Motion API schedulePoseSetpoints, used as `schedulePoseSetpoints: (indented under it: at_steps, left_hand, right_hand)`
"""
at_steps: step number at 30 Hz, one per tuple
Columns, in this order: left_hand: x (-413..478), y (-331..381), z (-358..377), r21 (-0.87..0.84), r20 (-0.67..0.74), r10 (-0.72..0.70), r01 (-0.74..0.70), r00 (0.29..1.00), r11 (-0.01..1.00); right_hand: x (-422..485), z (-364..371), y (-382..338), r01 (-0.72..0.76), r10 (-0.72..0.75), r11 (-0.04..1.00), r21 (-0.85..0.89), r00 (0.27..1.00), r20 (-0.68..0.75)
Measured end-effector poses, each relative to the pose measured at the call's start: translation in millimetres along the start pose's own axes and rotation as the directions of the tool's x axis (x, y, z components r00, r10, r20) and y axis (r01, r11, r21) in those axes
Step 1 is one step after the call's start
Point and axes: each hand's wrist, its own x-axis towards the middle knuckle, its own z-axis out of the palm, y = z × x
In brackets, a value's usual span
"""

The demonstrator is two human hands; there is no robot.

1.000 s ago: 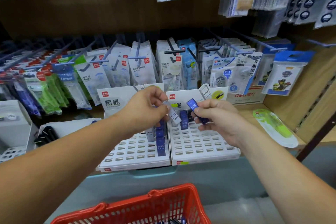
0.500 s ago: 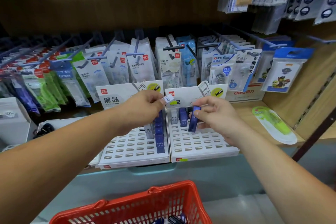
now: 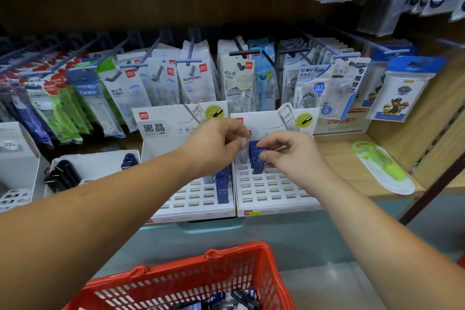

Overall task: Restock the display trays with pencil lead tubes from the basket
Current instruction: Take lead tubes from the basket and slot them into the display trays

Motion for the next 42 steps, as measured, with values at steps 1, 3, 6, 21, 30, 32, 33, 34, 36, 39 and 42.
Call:
schedulePoseSetpoints:
  at_steps: [1, 3, 6, 21, 30, 32, 33, 34, 36, 39, 42]
  left_hand:
    - [-0.2, -0.8, 2.2, 0.016, 0.001, 0.006, -0.006, 1.0, 1.0]
    - [-0.8, -2.5, 5.0, 0.034, -0.006, 0.007, -0.007, 1.0, 0.999]
    - [-0.1, -5.7, 7.9, 0.087, -0.013, -0.009, 0.01, 1.0, 0.996]
    - [9.4, 1.9, 8.2, 0.074, -0.021, -0.07, 0.071, 0.997, 0.995]
    - [12.5, 4.1, 3.4, 0.234, 0.043, -0.075, 0.063, 0.996, 0.97]
    - [14.8, 7.3, 5.7, 0.342, 0.077, -0.055, 0.025, 0.995, 0.939]
    - [15.7, 9.3, 6.9, 0.394, 0.095, -0.053, 0.011, 0.994, 0.919]
    - [16.2, 11.1, 7.8, 0.426, 0.109, -0.059, 0.007, 0.992, 0.905]
    - [17.0, 12.5, 6.9, 0.443, 0.136, -0.072, 0.004, 0.988, 0.896]
    - [5.6, 16.8, -3.7, 0.394, 0.102, -0.031, -0.012, 0.994, 0.919]
    - [-25.9, 21.6, -24.3, 0.332, -0.033, 0.058, -0.044, 0.998, 0.942]
  right_hand:
    - [0.2, -0.4, 0.9, 0.002, -0.002, 1.0, -0.005, 1.0, 0.008]
    - [-0.2, 0.5, 2.6, 0.018, -0.016, 0.999, -0.045, 1.0, 0.025]
    - [0.0, 4.0, 6.0, 0.028, -0.023, 0.994, -0.108, 0.998, 0.05]
    - [-2.0, 3.2, 25.2, 0.032, -0.068, 0.924, -0.38, 0.994, -0.083]
    - [-11.9, -4.4, 25.3, 0.029, -0.021, 0.658, -0.753, 1.0, 0.02]
    - [-11.8, -4.4, 26.5, 0.032, -0.003, 0.654, -0.756, 0.999, 0.039]
    - [-12.2, -4.2, 27.0, 0.03, 0.011, 0.654, -0.756, 0.999, 0.049]
    - [-12.8, -3.8, 27.3, 0.03, 0.022, 0.654, -0.756, 0.998, 0.059]
    - [-14.9, -3.3, 25.6, 0.034, 0.032, 0.649, -0.76, 0.997, 0.072]
    - [-19.4, -4.6, 13.6, 0.028, 0.056, 0.639, -0.769, 0.995, 0.082]
    - [-31.9, -0.3, -4.8, 0.055, 0.011, 0.596, -0.801, 0.997, 0.076]
